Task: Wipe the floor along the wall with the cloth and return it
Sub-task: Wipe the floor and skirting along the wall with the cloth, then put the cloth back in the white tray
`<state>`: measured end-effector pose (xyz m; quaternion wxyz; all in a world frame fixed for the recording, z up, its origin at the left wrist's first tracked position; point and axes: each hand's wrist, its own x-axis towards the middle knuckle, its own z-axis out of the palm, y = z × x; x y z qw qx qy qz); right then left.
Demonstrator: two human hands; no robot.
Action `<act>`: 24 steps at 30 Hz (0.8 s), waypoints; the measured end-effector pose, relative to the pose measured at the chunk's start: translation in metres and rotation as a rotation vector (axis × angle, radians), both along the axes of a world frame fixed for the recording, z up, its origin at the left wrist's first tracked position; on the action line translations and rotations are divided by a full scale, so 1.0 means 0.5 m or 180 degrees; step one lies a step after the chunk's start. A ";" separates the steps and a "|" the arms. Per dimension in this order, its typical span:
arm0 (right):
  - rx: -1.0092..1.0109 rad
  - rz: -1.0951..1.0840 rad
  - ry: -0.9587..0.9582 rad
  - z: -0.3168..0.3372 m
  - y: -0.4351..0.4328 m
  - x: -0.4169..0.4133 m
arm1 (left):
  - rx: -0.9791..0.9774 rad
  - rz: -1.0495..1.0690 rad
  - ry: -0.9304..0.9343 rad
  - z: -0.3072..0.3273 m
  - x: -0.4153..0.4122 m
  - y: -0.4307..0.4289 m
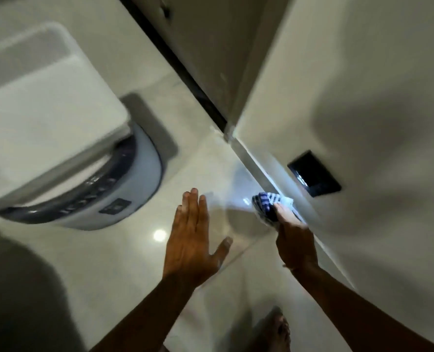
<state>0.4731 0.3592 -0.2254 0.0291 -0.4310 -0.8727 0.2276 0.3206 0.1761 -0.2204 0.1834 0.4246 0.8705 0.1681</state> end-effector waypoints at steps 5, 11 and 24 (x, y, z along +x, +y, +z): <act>-0.0035 0.0333 0.0591 0.202 -0.073 -0.191 | 0.0290 0.0723 0.0150 0.174 -0.132 -0.058; -0.0102 0.0953 0.1332 0.351 -0.195 -0.500 | 0.0620 0.1454 0.0410 0.304 -0.366 -0.186; -0.0144 0.2412 -0.0460 0.184 -0.398 -0.884 | -0.0454 0.1912 0.0429 0.244 -0.571 -0.369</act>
